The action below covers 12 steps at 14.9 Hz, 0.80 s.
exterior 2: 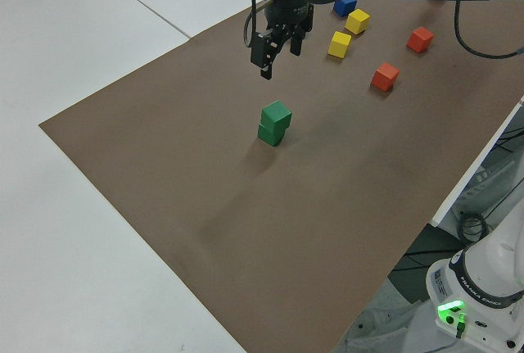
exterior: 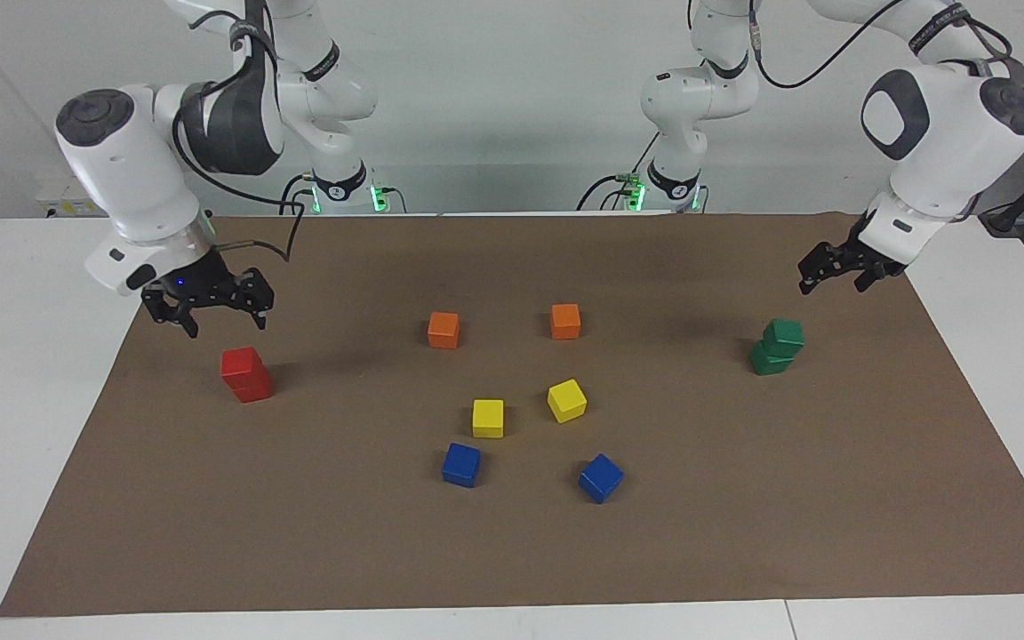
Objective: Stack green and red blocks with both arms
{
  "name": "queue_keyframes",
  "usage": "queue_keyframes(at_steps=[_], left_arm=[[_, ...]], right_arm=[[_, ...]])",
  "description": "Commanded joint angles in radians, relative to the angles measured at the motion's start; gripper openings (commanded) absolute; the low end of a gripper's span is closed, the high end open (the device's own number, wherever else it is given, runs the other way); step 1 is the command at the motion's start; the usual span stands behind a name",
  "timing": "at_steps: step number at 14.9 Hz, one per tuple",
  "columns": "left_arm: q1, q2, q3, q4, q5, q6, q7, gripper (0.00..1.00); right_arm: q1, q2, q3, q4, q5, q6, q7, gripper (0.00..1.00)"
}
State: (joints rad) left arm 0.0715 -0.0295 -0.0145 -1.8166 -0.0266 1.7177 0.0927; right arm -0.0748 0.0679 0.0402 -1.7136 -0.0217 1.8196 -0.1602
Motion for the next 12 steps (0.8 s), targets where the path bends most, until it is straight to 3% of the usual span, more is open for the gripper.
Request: queue_keyframes(at_steps=[1, 8, 10, 12], left_arm=[[-0.007, -0.070, -0.013, 0.011, 0.017, -0.104, -0.007, 1.00], [-0.024, -0.066, -0.041, 0.080, 0.022, -0.168, -0.064, 1.00], [-0.053, 0.000, -0.039, 0.164, 0.019, -0.207, -0.064, 1.00], [-0.059, 0.078, -0.035, 0.268, 0.019, -0.254, -0.064, 1.00]], right_arm=[[-0.011, -0.022, 0.006, 0.103, 0.000, -0.135, 0.008, 1.00], [0.033, -0.100, -0.037, 0.120, 0.000, -0.244, 0.008, 1.00], [0.154, -0.103, -0.178, 0.118, 0.003, -0.258, 0.019, 1.00], [0.156, -0.102, -0.195, 0.120, 0.008, -0.263, 0.024, 1.00]])
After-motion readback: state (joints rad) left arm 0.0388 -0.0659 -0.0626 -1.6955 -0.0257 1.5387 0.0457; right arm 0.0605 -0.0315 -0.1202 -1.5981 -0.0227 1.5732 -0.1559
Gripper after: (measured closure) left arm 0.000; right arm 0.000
